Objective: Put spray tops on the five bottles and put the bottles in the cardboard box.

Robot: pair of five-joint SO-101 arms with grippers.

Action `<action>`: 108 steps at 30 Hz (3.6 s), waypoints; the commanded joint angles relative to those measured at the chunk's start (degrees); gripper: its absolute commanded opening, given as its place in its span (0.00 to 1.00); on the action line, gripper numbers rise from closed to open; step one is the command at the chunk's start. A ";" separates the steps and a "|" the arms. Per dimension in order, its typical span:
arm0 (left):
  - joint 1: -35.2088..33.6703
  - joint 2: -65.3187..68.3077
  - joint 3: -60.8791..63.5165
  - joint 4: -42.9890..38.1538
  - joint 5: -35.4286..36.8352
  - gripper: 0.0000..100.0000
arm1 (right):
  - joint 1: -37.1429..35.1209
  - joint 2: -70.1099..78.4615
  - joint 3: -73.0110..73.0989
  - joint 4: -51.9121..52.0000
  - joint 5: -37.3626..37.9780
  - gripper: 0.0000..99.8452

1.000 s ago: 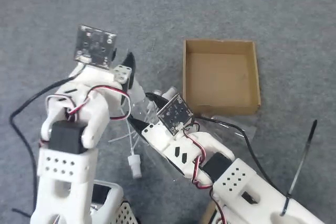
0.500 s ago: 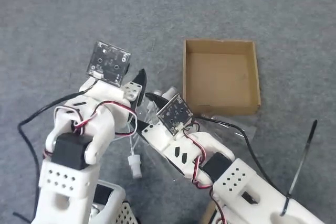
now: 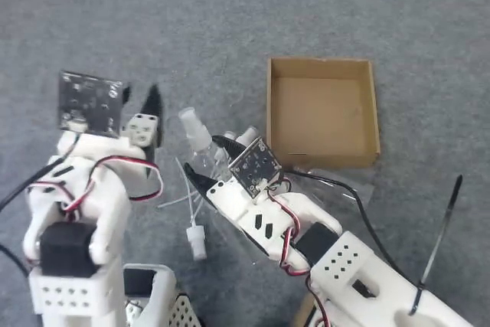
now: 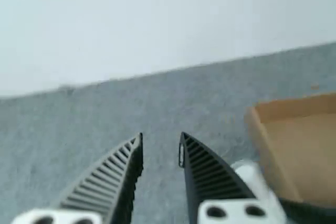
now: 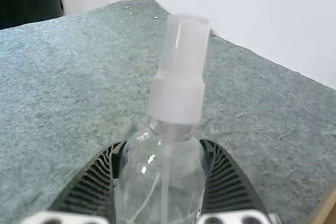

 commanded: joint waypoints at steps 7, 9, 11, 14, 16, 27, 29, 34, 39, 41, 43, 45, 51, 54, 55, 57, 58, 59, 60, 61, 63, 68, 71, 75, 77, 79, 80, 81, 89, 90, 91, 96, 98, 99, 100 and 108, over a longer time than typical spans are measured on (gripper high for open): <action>-0.79 -15.56 18.15 -5.10 2.29 0.10 | 7.25 -1.89 -12.48 13.41 -0.79 0.01; 0.62 -19.52 22.73 -6.42 2.20 0.10 | 9.98 -1.54 -16.18 15.08 -0.79 0.01; 2.81 -22.95 26.77 -7.65 2.02 0.10 | 12.09 -1.54 -19.34 15.96 -0.79 0.01; 7.65 -27.08 32.57 -10.46 1.49 0.10 | 13.23 -1.01 -23.38 17.10 -0.79 0.01; 11.34 -29.36 35.65 -11.69 1.41 0.10 | 12.97 1.27 -25.58 17.71 -1.05 0.01; 17.58 -34.37 40.92 -11.96 1.41 0.22 | 9.45 14.55 -36.40 20.53 -1.23 0.01; 17.49 -34.37 41.80 -12.84 1.41 0.22 | 7.69 13.58 -37.10 22.73 -1.23 0.01; 17.14 -34.37 42.15 -13.19 1.32 0.22 | 6.90 9.27 -37.10 27.30 -0.88 0.01; 17.14 -34.37 42.24 -13.01 1.32 0.22 | 8.75 5.93 -37.01 30.46 -0.88 0.01; 17.14 -34.37 42.24 -13.01 1.32 0.22 | 10.24 5.49 -37.01 30.99 -0.88 0.01; 17.14 -34.37 42.24 -12.92 1.32 0.22 | 11.47 5.49 -37.01 31.16 -0.88 0.01; 17.14 -34.46 42.24 -12.84 1.32 0.22 | 12.97 5.49 -37.36 31.08 -0.79 0.01; 17.14 -34.81 43.74 -13.19 1.23 0.22 | 21.23 8.40 -42.37 30.64 4.75 0.01; 17.05 -34.81 43.74 -13.19 1.23 0.17 | 26.15 13.58 -45.10 30.20 5.01 0.01; 17.05 -34.81 43.74 -13.19 1.23 0.15 | 27.56 15.60 -45.63 28.88 5.10 0.01; 16.18 -34.81 43.74 -13.36 1.23 0.09 | 30.20 19.74 -45.80 25.27 5.19 0.01; 15.21 -34.81 43.91 -14.24 1.23 0.06 | 31.25 21.85 -45.80 23.16 5.19 0.01; 13.80 -34.81 44.44 -15.47 1.41 0.03 | 32.04 24.04 -45.89 21.14 5.19 0.01; 12.40 -34.81 45.32 -17.14 1.58 0.01 | 32.66 26.24 -45.98 19.21 5.01 0.01; 10.81 -34.81 46.37 -19.08 1.67 0.01 | 33.10 28.44 -46.07 17.10 5.01 0.01; 8.70 -34.81 48.48 -22.59 1.76 0.01 | 33.54 32.75 -46.07 12.26 5.01 0.01; 8.26 -34.81 51.21 -25.05 1.76 0.01 | 33.80 41.89 -46.07 2.07 5.01 0.01; 8.26 -34.81 51.21 -25.23 1.76 0.01 | 33.71 46.20 -46.07 -1.19 4.92 0.01; 8.26 -34.81 51.30 -25.23 1.76 0.01 | 33.71 51.47 -45.89 -8.75 4.92 0.01; 8.26 -34.81 51.30 -25.23 1.76 0.01 | 33.71 54.20 -46.15 -11.12 5.01 0.01; 8.26 -34.81 51.30 -25.23 1.76 0.01 | 33.71 56.48 -46.15 -12.88 5.19 0.01; 8.26 -34.81 51.30 -25.23 1.76 0.01 | 33.71 57.36 -46.24 -13.58 5.27 0.01; 8.26 -34.81 51.30 -25.23 1.76 0.01 | 33.89 58.15 -46.24 -14.73 5.27 0.01; 8.26 -34.81 51.30 -25.23 1.76 0.01 | 35.91 62.20 -46.24 -21.49 5.27 0.01; 8.26 -34.81 51.30 -25.23 1.76 0.01 | 35.82 62.73 -46.24 -22.11 5.27 0.01; 8.26 -34.81 51.30 -25.23 1.76 0.01 | 35.65 63.25 -46.24 -22.73 5.27 0.01; 8.26 -34.81 51.30 -25.05 1.76 0.01 | 35.47 66.07 -46.24 -27.12 5.27 0.01; 8.26 -34.81 51.30 -25.05 1.76 0.01 | 35.47 66.86 -46.24 -27.47 5.27 0.01; 8.26 -34.81 51.30 -25.05 1.76 0.01 | 35.47 67.12 -46.24 -27.47 5.27 0.01; 8.26 -34.81 51.30 -25.05 1.76 0.01 | 35.47 67.38 -46.24 -27.38 5.27 0.01; 8.26 -34.81 51.30 -25.05 1.76 0.01 | 35.47 67.56 -45.98 -26.95 5.27 0.01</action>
